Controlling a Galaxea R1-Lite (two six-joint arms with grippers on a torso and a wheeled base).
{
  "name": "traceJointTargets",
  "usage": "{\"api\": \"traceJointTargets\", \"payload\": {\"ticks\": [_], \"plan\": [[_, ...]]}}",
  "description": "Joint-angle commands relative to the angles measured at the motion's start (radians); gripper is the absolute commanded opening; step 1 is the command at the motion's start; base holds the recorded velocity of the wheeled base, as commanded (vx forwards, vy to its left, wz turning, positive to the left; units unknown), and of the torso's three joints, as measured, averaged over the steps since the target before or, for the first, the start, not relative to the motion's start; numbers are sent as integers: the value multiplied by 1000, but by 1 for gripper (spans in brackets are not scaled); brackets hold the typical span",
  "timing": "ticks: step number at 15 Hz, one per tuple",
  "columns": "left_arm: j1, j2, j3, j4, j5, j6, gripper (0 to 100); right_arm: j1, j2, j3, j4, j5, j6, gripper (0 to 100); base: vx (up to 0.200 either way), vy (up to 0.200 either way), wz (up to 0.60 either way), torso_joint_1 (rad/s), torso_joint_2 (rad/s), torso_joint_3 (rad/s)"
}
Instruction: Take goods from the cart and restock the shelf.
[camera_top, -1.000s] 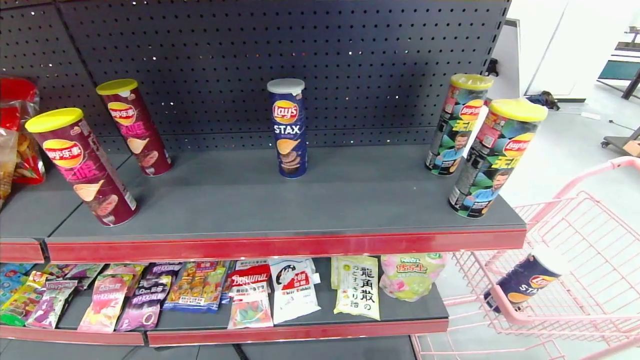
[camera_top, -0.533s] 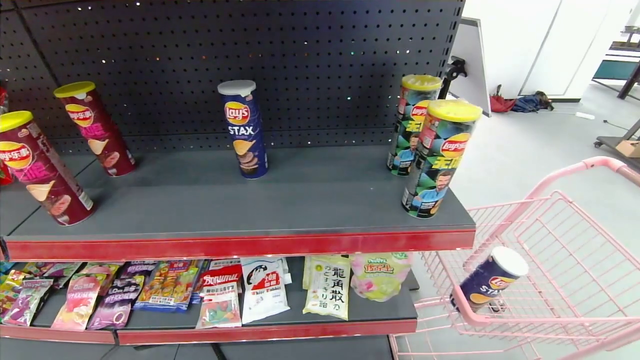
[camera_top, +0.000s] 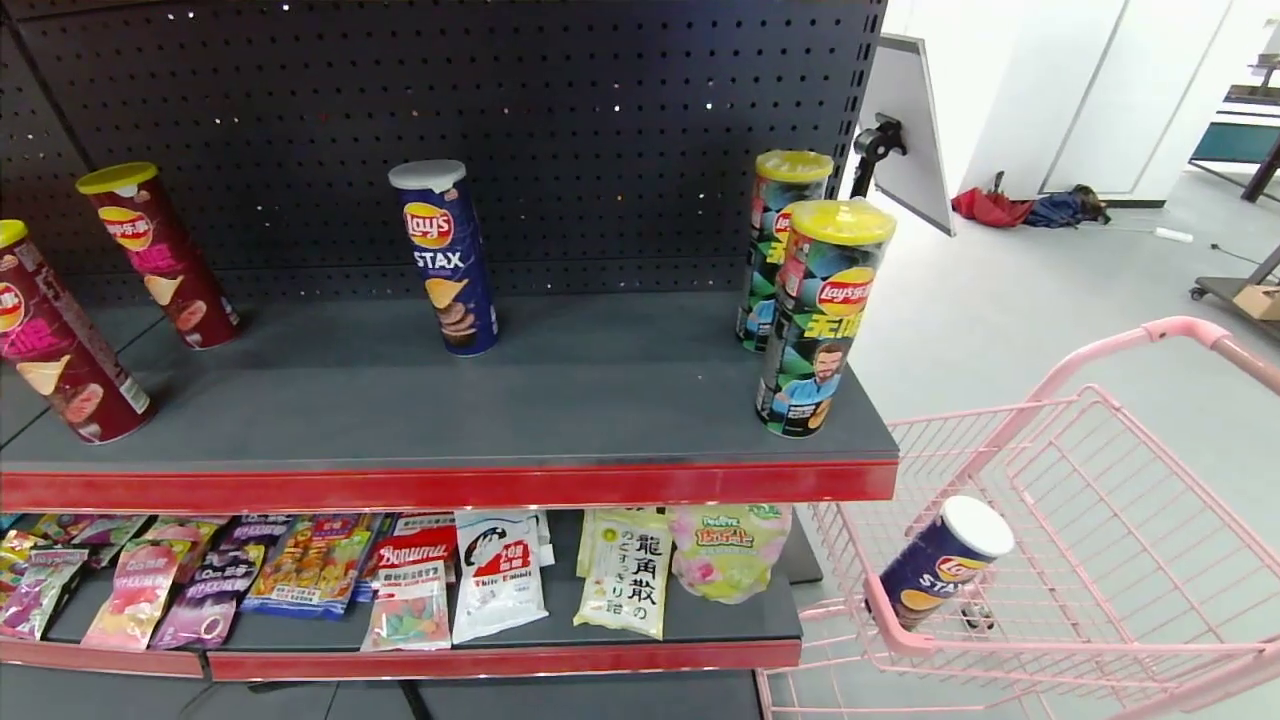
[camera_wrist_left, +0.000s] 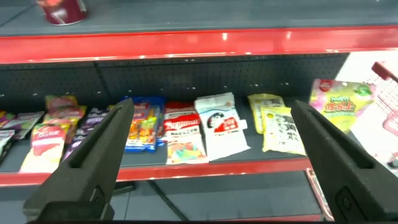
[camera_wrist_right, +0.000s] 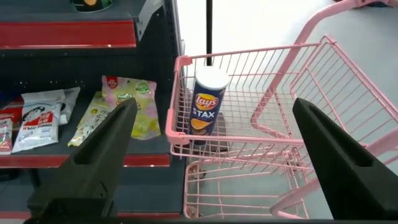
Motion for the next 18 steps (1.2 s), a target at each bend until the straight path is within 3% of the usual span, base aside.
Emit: {"api": "traceJointTargets", "payload": {"ticks": [1, 4, 13, 18], "plan": [[0, 1, 0, -1, 0, 0, 100, 1, 0, 0, 0, 0, 0, 100, 0, 0, 0, 0, 0, 0], [0, 1, 0, -1, 0, 0, 100, 1, 0, 0, 2, 0, 0, 100, 0, 0, 0, 0, 0, 0], [0, 1, 0, -1, 0, 1, 100, 1, 0, 0, 2, -1, 0, 100, 0, 0, -600, 3, 2, 1], [0, 1, 0, -1, 0, 3, 100, 1, 0, 0, 2, -1, 0, 100, 0, 0, 0, 0, 0, 0]]}}
